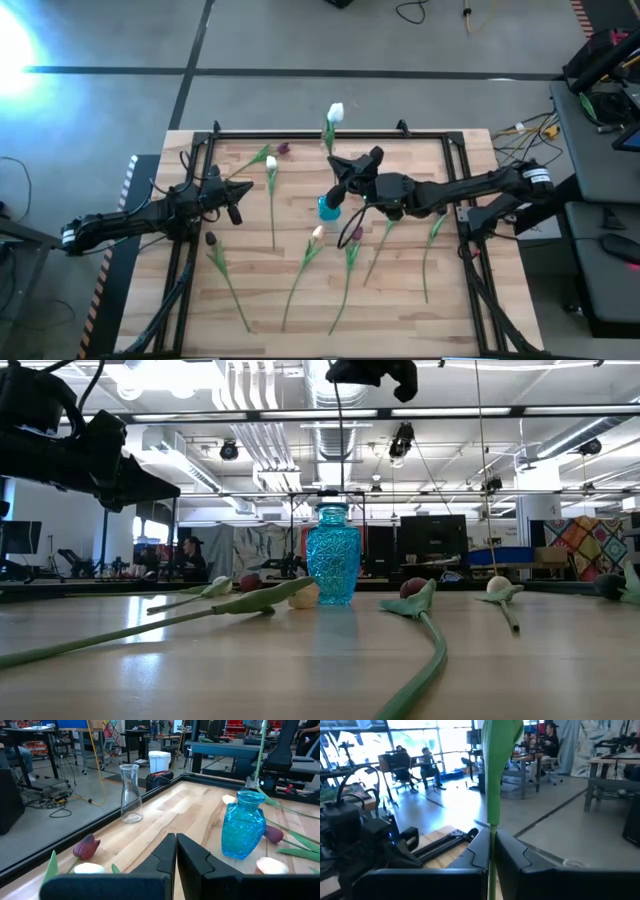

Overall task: Sort flowers into vase by color
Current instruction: Put the blue tulip into the blue vase

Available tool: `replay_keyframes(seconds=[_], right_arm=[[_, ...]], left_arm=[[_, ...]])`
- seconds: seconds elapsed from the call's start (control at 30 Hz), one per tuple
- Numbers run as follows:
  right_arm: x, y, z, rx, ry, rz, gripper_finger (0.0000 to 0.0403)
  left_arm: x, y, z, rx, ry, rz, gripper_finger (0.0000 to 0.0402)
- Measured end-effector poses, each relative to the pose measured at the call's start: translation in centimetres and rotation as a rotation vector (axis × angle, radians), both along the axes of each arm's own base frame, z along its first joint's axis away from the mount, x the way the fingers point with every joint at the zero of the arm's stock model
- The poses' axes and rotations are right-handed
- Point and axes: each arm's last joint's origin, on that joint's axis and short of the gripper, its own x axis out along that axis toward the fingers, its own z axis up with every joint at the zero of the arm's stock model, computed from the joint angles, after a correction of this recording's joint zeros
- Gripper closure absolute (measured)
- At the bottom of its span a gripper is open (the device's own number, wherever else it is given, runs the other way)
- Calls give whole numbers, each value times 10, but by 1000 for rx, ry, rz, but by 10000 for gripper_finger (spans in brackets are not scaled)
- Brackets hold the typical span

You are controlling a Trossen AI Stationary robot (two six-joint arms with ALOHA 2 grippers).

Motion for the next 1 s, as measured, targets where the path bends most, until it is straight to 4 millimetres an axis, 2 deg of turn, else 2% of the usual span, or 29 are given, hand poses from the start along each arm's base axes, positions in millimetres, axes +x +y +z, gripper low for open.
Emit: replay_keyframes(seconds=[0.37,1.0], right_arm=[[11,3,-14,37,-26,1,391],[42,7,-80,-89,234,15,390]], left_arm=[[0,0,0,0,0,0,402],[0,0,0,1,-4,0,402]])
